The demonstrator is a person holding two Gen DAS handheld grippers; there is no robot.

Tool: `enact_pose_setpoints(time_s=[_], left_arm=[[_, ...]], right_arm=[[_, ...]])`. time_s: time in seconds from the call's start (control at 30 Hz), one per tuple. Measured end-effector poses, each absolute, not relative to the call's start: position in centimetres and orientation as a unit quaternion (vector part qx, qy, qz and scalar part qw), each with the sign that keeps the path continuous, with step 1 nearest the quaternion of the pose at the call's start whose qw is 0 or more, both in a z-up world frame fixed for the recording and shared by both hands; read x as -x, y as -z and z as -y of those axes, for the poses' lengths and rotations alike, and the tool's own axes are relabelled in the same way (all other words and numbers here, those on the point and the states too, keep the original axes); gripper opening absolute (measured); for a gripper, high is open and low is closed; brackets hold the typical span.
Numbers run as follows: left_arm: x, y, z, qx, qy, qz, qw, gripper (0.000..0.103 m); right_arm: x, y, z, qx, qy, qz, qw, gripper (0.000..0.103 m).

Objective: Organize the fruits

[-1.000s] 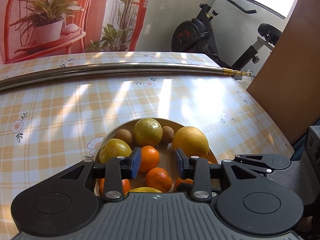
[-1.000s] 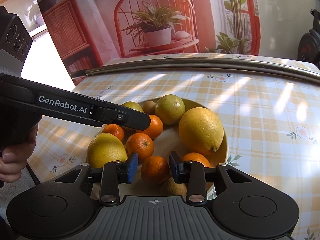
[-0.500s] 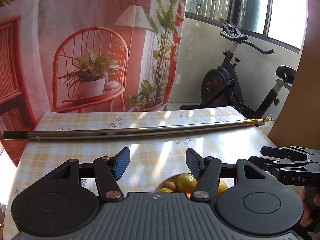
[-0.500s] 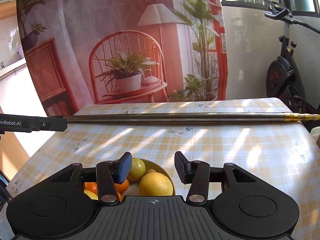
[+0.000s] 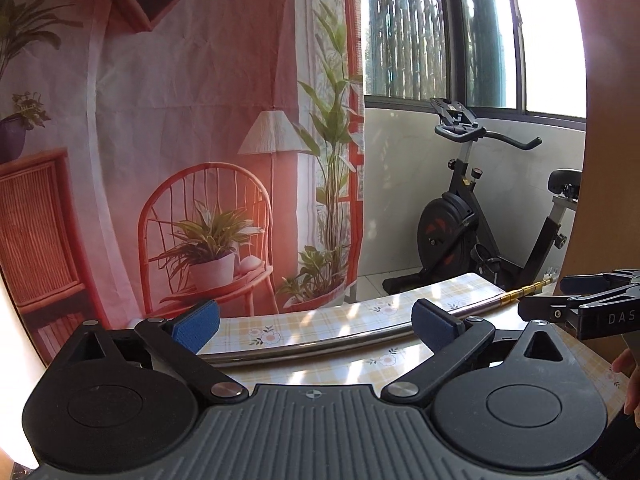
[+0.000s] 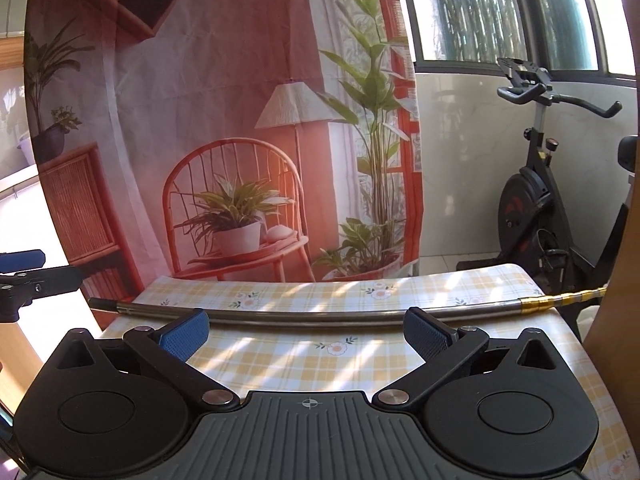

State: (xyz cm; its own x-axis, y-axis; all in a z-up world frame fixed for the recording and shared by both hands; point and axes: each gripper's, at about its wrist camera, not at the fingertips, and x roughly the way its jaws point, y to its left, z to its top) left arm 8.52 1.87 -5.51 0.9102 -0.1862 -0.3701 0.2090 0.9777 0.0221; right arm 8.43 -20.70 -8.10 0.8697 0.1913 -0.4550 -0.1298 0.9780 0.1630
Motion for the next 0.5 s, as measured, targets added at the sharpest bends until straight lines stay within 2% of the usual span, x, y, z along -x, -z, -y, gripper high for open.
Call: enact_pose_setpoints(time_s=[0.5], left_arm=[[-6.1,2.4,-2.7,0.003,0.081,-0.157,0.984,0.103]], right_arm=[[-5.6,2.2,20.3,-0.062,-0.078,-0.187,0.977,0.103]])
